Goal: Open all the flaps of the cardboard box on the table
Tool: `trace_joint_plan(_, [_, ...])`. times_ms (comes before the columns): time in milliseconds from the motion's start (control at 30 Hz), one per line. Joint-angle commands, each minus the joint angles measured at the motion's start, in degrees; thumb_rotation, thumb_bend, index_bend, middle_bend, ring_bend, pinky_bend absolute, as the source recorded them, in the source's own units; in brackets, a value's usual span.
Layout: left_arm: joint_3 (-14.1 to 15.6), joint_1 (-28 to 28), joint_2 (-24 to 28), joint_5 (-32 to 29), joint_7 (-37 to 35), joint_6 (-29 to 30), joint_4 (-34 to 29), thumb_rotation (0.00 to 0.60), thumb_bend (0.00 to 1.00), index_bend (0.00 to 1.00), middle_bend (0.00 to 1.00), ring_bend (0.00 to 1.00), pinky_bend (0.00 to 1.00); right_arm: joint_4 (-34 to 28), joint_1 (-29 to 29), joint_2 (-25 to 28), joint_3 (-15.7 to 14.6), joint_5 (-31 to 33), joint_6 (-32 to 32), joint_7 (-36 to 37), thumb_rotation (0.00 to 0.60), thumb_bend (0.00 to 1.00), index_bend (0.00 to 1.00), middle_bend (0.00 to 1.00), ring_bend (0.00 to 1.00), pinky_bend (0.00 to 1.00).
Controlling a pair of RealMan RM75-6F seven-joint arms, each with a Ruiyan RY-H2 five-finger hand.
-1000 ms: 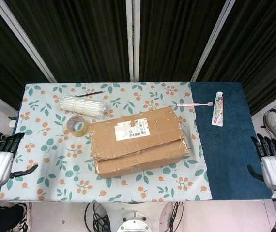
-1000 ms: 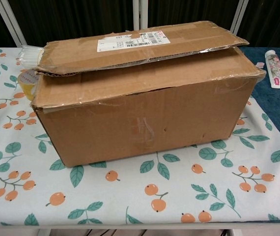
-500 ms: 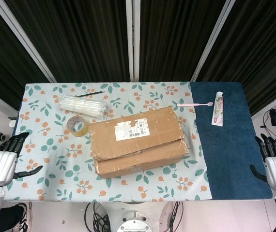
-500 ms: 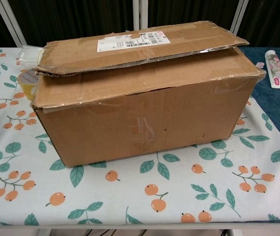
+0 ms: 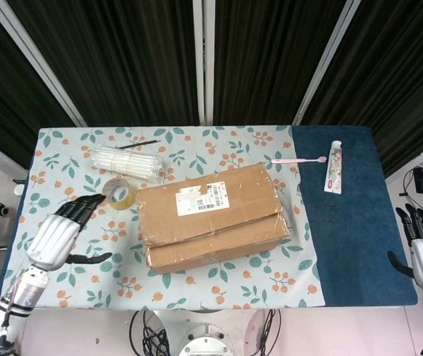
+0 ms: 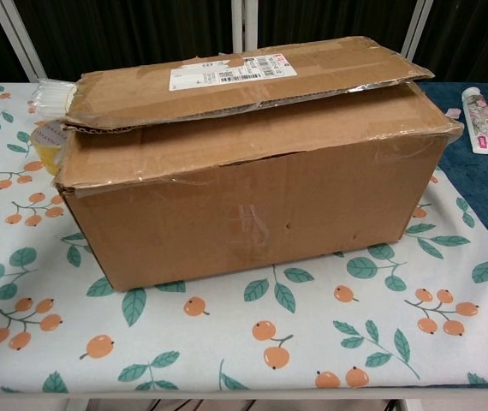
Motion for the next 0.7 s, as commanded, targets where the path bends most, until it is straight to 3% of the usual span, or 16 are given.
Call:
trace_joint_plan(33, [-1.5, -4.7, -3.6, -0.6, 2.2, -5.4, -1.9, 0.318, 0.00, 0.06, 0.10, 0.13, 0.25, 0.3, -0.2, -0.2, -0.1, 0.1, 0.2, 0.1, 0.600, 0.18, 0.00, 0.00, 0.00, 0.00])
trace_joint_plan(300, [-3.2, -9.7, -14.5, -2.9, 4.5, -8.2, 1.8, 0.288, 0.00, 0.06, 0.10, 0.13, 0.25, 1.2, -1.0, -0.2, -0.1, 0.5, 0.8, 0.7, 0.600, 0.18, 0.00, 0.00, 0.00, 0.00])
trace_joint_plan(500, [-5.2, -11.5, -19.3, -6.2, 11.5, -7.3, 4.6, 0.283, 0.00, 0.07, 0.11, 0.13, 0.25, 1.3, -1.2, 0.2, 0.0, 0.5, 1.1, 1.4, 0.600, 0.18, 0.00, 0.00, 0.00, 0.00])
trace_joint_plan(700, [-5.4, -12.6, -22.1, -8.7, 16.2, -7.0, 5.9, 0.298, 0.00, 0.07, 0.11, 0.13, 0.25, 1.6, -1.3, 0.4, 0.1, 0.6, 0.9, 2.1, 0.600, 0.18, 0.00, 0.00, 0.00, 0.00])
